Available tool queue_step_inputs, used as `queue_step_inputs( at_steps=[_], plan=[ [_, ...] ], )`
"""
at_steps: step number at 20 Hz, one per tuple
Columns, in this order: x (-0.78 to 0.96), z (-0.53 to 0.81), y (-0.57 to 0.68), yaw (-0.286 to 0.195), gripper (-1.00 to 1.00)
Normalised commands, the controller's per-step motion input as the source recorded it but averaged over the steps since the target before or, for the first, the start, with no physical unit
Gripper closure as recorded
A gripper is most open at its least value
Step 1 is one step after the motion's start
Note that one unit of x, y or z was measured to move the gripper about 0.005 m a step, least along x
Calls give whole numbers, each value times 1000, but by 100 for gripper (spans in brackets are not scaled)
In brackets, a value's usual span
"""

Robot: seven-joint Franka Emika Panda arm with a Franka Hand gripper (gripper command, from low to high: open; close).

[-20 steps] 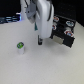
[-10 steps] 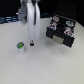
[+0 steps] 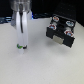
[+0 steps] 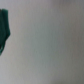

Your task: Open the kcup holder, insert the kcup into the holder, and close the kcup holder

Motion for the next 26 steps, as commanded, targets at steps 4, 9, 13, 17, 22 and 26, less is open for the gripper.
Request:
queue_step_inputs(
  at_steps=[4,9,13,17,22,26],
  plan=[
    [-293,-489,-414,-202,-100],
    [-205,-357,-126,-172,-100],
    [-218,-116,25,-72,-100],
    [-127,-85,-1,-112,-100],
    [8,-82,-6,-154,-100],
    [13,1,-1,-74,100]
  ],
)
